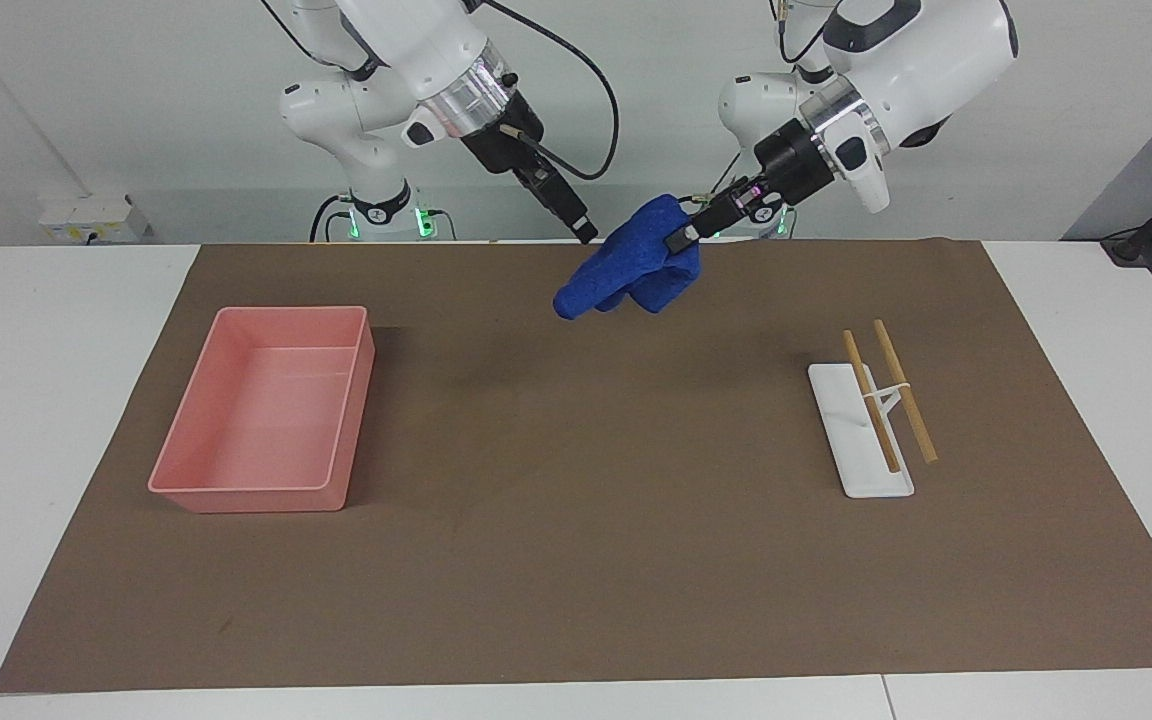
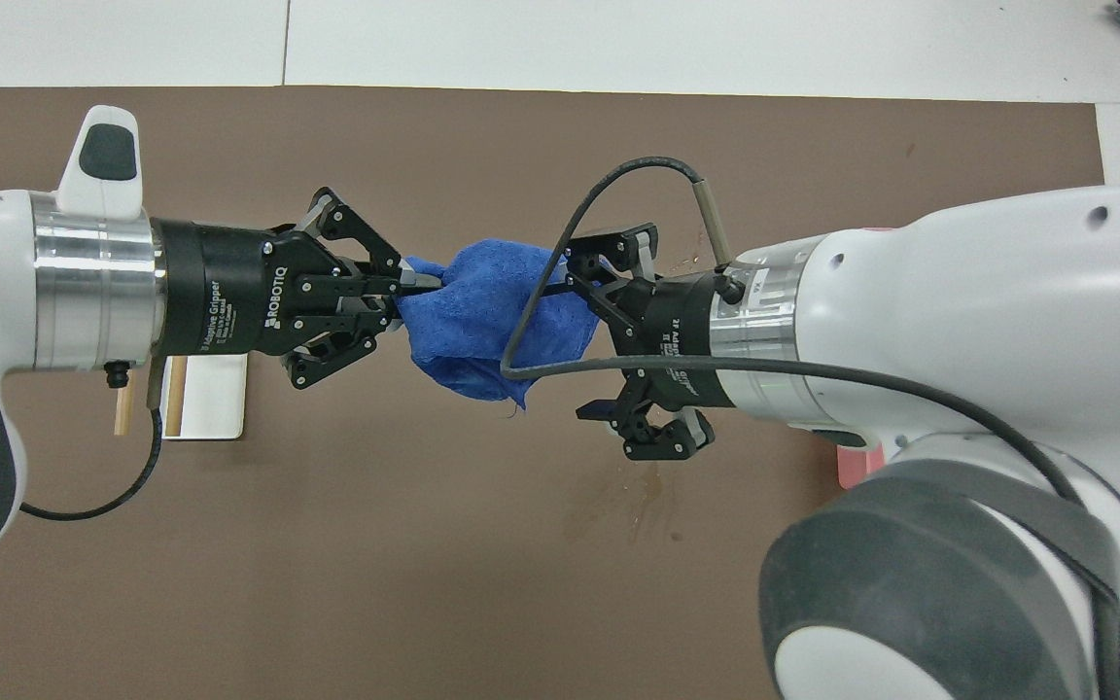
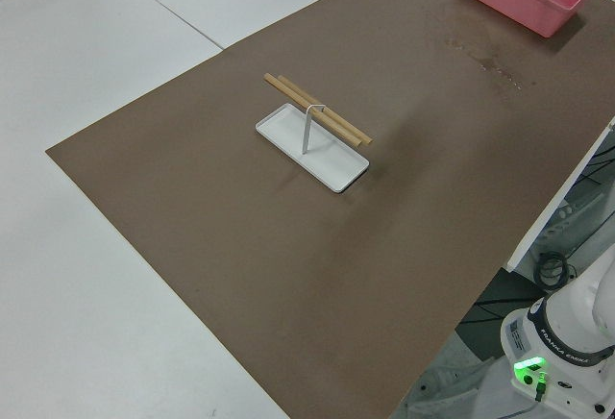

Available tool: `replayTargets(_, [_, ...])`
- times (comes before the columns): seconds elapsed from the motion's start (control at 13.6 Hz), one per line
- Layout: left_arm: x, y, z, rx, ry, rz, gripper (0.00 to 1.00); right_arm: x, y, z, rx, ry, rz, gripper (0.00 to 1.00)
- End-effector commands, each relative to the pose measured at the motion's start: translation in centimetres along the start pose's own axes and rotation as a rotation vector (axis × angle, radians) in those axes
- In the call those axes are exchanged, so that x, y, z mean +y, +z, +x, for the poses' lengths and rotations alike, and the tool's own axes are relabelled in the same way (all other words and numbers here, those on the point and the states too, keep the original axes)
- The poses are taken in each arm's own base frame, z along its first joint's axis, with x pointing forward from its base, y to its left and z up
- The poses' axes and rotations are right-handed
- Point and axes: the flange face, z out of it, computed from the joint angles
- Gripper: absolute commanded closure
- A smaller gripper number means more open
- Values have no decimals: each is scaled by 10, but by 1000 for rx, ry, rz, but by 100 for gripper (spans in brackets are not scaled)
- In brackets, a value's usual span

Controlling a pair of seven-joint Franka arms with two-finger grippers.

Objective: Wipe water with towel using both arms
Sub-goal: 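Grasp the towel with the right gripper while the left gripper holds it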

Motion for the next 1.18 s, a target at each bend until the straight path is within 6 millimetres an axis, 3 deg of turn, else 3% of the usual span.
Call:
replayTargets(0.0, [-8,-5,-11,-5,56,-14,100,-6,14,5,-53,94,11,3])
replayTargets(0.29, [-19,-11,-12,-68,161,56,100,-16,29,-5,-69,165,91,3])
replayTargets(0.52, [-19,-12,-19,-75,171,56,100,-21,28,-6,-71,164,134,3])
replayTargets(0.66, [-17,-16,-17,-71,174,34,100,-17,34,-5,-68,166,122,3])
replayTargets(0.96, [-7,-13,-16,-7,182,-39,100,2,58,-23,-69,143,73,3])
replayTargets(1.03, [-6,-12,-16,-5,184,-41,100,6,62,-25,-68,137,62,10])
replayTargets(1.1, [-6,-13,-17,-5,185,-42,100,8,63,-27,-68,126,51,55])
